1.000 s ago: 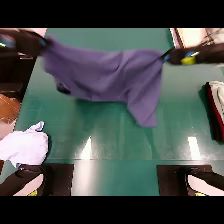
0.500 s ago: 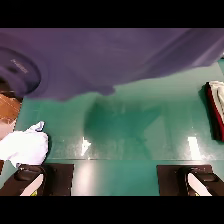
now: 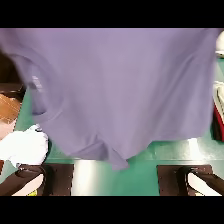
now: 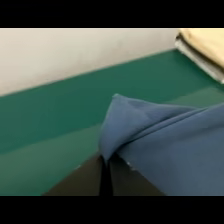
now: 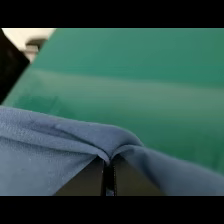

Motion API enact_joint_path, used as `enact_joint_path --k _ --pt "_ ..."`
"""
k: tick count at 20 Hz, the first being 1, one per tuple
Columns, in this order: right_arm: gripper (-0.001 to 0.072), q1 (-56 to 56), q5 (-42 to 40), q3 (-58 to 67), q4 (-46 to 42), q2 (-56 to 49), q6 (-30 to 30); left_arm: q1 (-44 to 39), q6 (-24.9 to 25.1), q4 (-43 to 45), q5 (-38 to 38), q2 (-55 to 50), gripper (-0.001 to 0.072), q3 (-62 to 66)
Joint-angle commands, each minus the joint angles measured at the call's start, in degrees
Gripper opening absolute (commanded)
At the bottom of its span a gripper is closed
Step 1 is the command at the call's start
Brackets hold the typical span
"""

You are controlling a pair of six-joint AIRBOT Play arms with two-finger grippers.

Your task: Fold the shirts.

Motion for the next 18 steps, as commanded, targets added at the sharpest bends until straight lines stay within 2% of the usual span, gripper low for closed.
enact_joint_path --k 1,5,6,7,8,9,12,14,18 --pt "0.0017 2.21 -0.33 -10.12 -0.17 -9.14 2.01 0.07 -0.28 2.78 -1.68 -11.43 0.0024 -7.5" --pt "0.0018 5.44 -11.28 -16.96 0.04 -20.39 -0.48 0.07 -1.81 2.73 3.65 -26.56 0.0026 -13.0" --pt "0.0022 5.6 -12.87 -16.39 0.17 -22.88 -0.52 0.07 -2.78 2.95 3.67 -29.38 0.0196 -13.0" --pt "0.0128 5.6 -12.66 -15.02 0.46 -24.96 -0.59 0.07 -3.45 2.97 3.56 -31.69 0.0591 -13.0" --pt "0.0343 5.57 -11.32 -12.83 0.5 -26.91 -0.59 0.09 -4.63 3.19 3.13 -32.98 0.0713 -13.0" --pt "0.0377 5.25 -9.75 -10.51 0.48 -28.3 -0.63 0.17 -4.59 3.56 2.14 -33.42 0.0707 -13.0" --pt "0.0377 3.91 -3.89 -5.22 0.59 -29.07 -2.03 0.2 -4.46 7.13 -4.48 -31.41 0.0706 -12.68" --pt "0.0377 3.93 -0.04 -5.9 0.55 -26.32 -5.35 0.2 -4.42 6.16 -8.46 -28.24 0.0706 -15.17" --pt "0.0376 4.04 1.73 -16.79 0.63 -15.65 -7.1 0.2 -5.05 5.07 -5.16 -17.18 0.0707 -33.66"
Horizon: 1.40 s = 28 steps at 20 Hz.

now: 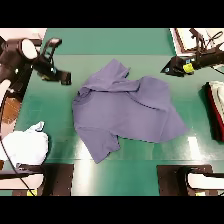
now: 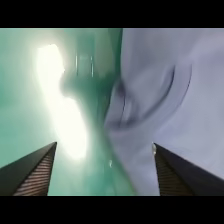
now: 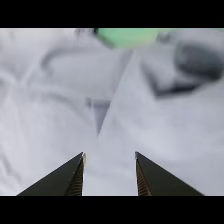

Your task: Fold the shirts.

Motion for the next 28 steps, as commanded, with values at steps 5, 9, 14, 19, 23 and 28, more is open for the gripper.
enact_joint_path --k 5,9,14,19,23,28 --pt "0.0376 0.0 -0.37 -17.38 0.31 18.25 -1.77 0.0 -3.08 -12.35 7.32 20.33 0.0707 -35.5" --pt "0.0376 -0.04 -3.41 -22.64 1.62 24.94 -1.77 0.0 -2.89 -23.89 11.58 21.75 0.0707 -46.97" --pt "0.0376 -0.04 -3.76 -23.12 1.57 27.63 -1.77 0.0 -2.58 -29.55 17.94 21.75 0.0707 -51.45" --pt "0.0376 -0.07 -3.48 -23.12 1.6 27.71 -1.77 0.0 -0.94 -33.57 20.33 21.75 0.0294 -51.45" --pt "0.0376 -0.11 -2.43 -23.12 1.42 27.71 -1.77 0.0 -0.85 -33.0 20.11 21.77 0.0179 -51.45" --pt "0.0376 -0.17 0.96 -23.23 -4.92 27.69 -1.68 0.0 -0.35 -27.17 17.09 21.88 0.0023 -47.78"
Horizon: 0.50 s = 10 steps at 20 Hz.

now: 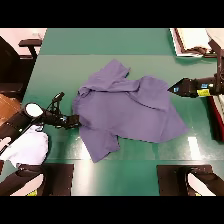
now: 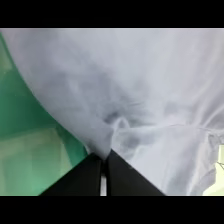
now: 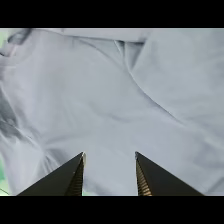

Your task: Fold the shirts.

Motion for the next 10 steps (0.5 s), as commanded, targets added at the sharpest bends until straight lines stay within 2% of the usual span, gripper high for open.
enact_joint_path --k 1,3,6,7,8,10 --pt "0.0376 -0.87 4.33 -0.74 -6.84 0.11 0.33 0.02 -1.18 6.91 -3.78 0.11 0.0023 3.67" --pt "0.0376 -5.9 7.61 -5.77 -8.11 1.44 0.63 0.02 -2.05 11.72 -7.17 0.11 0.0023 6.91" --pt "0.0379 -18.43 6.71 -17.05 -8.22 4.48 0.59 0.02 -2.03 12.94 -9.16 0.11 0.0023 10.64" --pt "0.0427 -23.37 6.56 -20.81 -8.22 5.14 0.37 0.02 -2.03 12.85 -8.92 0.11 0.0023 11.41" --pt "0.0535 -27.98 6.51 -24.13 -8.24 5.38 -0.11 0.02 -2.03 12.66 -8.61 0.11 0.0023 11.72" --pt "0.0542 -36.15 5.79 -29.81 -7.17 4.55 -1.53 0.02 -2.03 11.85 -7.72 0.09 0.0024 11.72"
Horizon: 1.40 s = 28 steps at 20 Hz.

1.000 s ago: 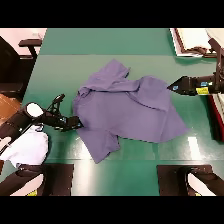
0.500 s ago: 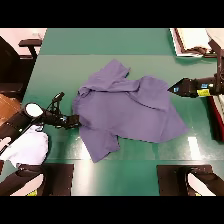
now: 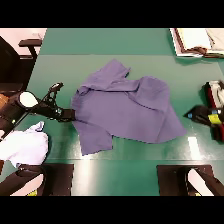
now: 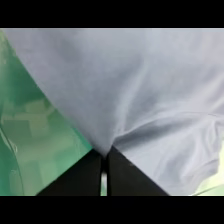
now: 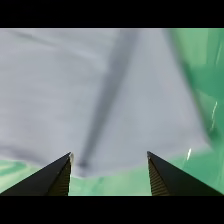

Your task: Fold the shirts.

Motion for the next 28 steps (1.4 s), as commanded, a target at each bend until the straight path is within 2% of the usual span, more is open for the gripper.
enact_joint_path --k 1,3,6,10,11,12,13,14,15,17,21,28 --pt "0.0506 -13.25 -0.81 -10.12 1.16 -0.68 -1.66 0.02 -0.2 0.09 0.61 0.02 0.0023 1.27" --pt "0.0441 -16.92 -2.91 -13.66 3.8 -3.28 -3.61 0.02 -0.2 -0.42 0.7 0.02 0.0023 1.27" --pt "0.0429 -15.82 -8.11 -15.32 6.47 -6.95 -4.22 0.02 -0.2 -1.33 0.76 0.02 0.0023 1.27" --pt "0.0427 -8.98 -13.92 -15.32 6.56 -12.04 -3.26 0.02 -0.2 -3.08 0.74 0.02 0.0023 1.27" --pt "0.0349 -7.39 -15.02 -15.32 6.56 -13.11 -3.28 0.02 -0.17 -3.1 0.7 0.02 0.0024 1.27" --pt "0.0304 -5.95 -16.26 -15.3 6.58 -13.84 -3.28 0.02 -0.15 -3.08 0.68 0.02 0.0024 1.27" --pt "0.0304 -4.31 -17.42 -15.08 6.58 -14.12 -3.3 0.02 -0.17 -3.08 0.63 0.02 0.0024 1.27" --pt "0.0241 -2.69 -18.16 -14.51 6.54 -13.81 -3.37 0.02 -0.2 -3.19 0.37 0.02 0.0023 1.29" --pt "0.012 -1.11 -18.32 -13.31 6.51 -12.94 -3.39 0.02 -0.17 -3.23 -0.5 0.02 0.0023 1.77" --pt "0.0036 1.86 -18.01 -8.85 6.51 -9.86 -3.39 0.02 -0.15 -3.21 -1.55 1.57 0.0023 4.07" --pt "0.0018 7.58 -16.52 6.86 6.51 -0.79 -3.39 0.02 -0.17 1.2 -1.38 10.43 0.0024 15.98" --pt "0.0018 10.6 -12.2 43.36 4.94 8.46 -3.28 0.02 -0.22 5.9 -0.74 19.87 0.0023 53.64"
